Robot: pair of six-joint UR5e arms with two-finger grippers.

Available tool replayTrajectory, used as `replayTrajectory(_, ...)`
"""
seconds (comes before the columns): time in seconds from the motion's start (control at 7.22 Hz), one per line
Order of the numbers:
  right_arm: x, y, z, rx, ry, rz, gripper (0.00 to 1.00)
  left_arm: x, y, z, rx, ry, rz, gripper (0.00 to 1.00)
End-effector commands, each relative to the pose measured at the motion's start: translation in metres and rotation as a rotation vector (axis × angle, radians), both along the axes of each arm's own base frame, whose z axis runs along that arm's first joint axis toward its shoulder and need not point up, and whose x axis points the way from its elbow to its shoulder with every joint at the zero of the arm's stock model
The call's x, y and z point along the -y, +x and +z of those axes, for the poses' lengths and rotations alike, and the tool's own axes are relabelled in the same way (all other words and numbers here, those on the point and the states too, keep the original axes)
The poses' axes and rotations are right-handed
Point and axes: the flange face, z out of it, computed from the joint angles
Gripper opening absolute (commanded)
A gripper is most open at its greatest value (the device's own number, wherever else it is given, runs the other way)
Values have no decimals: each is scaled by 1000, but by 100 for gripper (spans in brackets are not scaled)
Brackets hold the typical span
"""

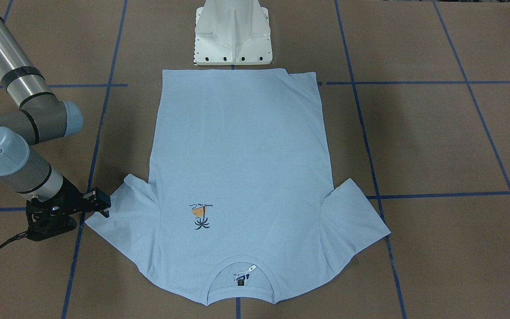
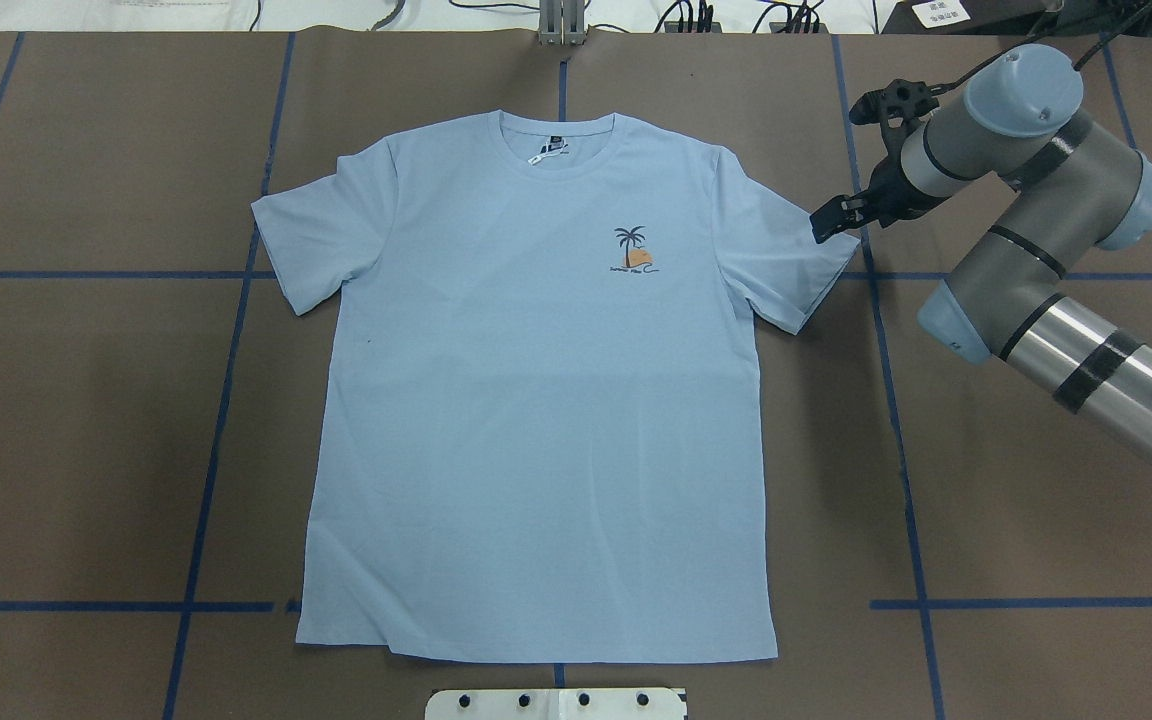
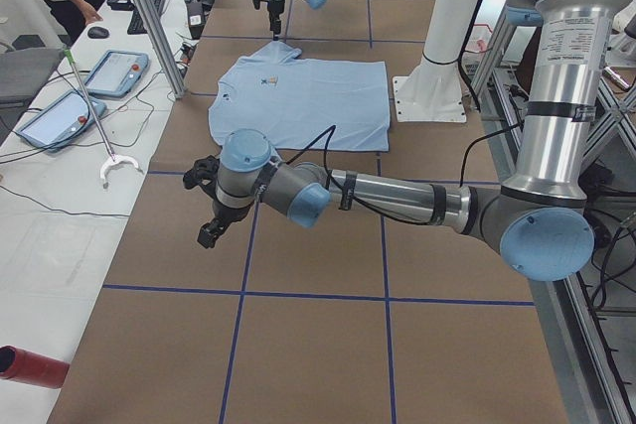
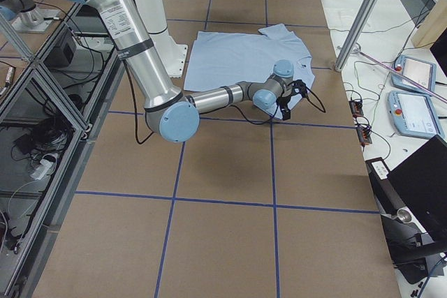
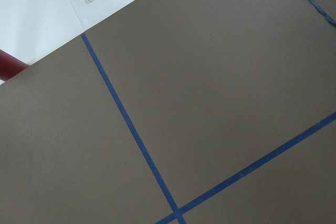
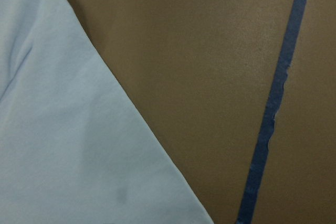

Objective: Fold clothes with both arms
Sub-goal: 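Move the right gripper to the sleeve nearest it and grasp its edge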

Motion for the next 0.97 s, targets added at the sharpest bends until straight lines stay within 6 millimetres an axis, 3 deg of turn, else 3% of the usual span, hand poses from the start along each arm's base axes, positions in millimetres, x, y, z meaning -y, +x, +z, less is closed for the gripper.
replayTrajectory(0.0,-2,-5,3,-4,-7,-7,89,0,0,-5,0,9,0,100)
replayTrajectory(0.28,-2,-7,6,-8,-15,-10,66,0,0,-4,0,8,0,100)
replayTrajectory(0.69,3,-11,2,-7,-13,-14,15,0,0,-9,-3,13,-1,100)
replayTrajectory(0.83,3,-11,1,-6,-8,-20,2,-1,2,-10,-32,4,13,100)
